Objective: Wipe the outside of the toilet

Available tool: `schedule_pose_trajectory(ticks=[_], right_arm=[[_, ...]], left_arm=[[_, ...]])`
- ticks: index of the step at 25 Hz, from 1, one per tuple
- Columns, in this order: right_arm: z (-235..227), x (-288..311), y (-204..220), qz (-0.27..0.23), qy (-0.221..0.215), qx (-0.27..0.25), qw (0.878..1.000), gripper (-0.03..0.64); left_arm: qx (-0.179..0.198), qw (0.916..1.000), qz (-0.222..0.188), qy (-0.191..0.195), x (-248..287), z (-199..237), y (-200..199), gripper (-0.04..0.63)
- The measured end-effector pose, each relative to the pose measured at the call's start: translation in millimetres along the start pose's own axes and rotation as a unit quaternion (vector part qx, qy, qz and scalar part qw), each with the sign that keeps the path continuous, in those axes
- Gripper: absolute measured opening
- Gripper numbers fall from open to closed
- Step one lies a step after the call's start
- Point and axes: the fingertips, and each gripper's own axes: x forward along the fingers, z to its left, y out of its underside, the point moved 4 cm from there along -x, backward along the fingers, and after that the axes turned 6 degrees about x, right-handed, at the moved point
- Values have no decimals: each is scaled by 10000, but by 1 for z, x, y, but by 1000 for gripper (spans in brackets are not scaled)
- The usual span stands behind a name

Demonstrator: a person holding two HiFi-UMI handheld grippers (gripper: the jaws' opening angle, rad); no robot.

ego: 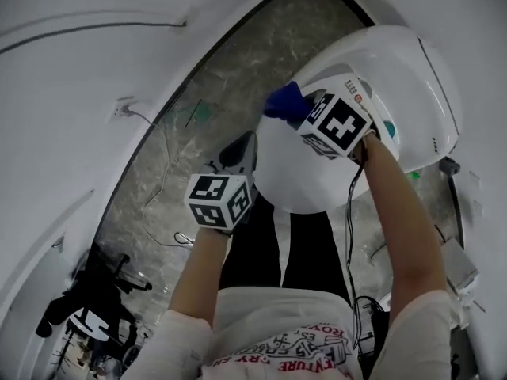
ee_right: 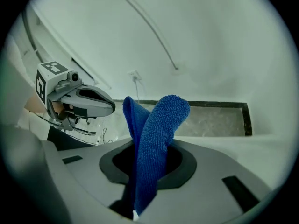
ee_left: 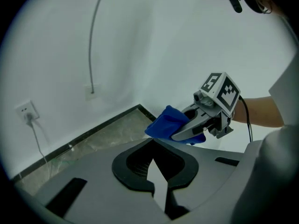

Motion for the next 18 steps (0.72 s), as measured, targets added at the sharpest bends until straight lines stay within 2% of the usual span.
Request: schedule_pose_trajectory(ticks=[4,8,10,13,16,18], right_arm=[[-23,-36,41,-613,236,874,9940,75],[-38,-75,95,-1146,517,1610,9789,75],[-47,-95,129,-1418,709,1924,9684,75],[-55,-127,189,-1735,1038,2443,9484,75],[-62,-158,242,-2027,1378,2931,9241,75],[-62,-179,271,-2269,1566,3183,9070,75]], left_arm=[[563,9972,269,407,30,-40,-26,6],[1081,9897,482,811,65,-91,-40,6],[1471,9816,560,1083,85,-127,-45,6],[2038,9647,683,1520,110,-192,-44,6],[2430,9472,808,1929,129,-249,-37,6],[2622,9386,863,2071,136,-278,-32,6]])
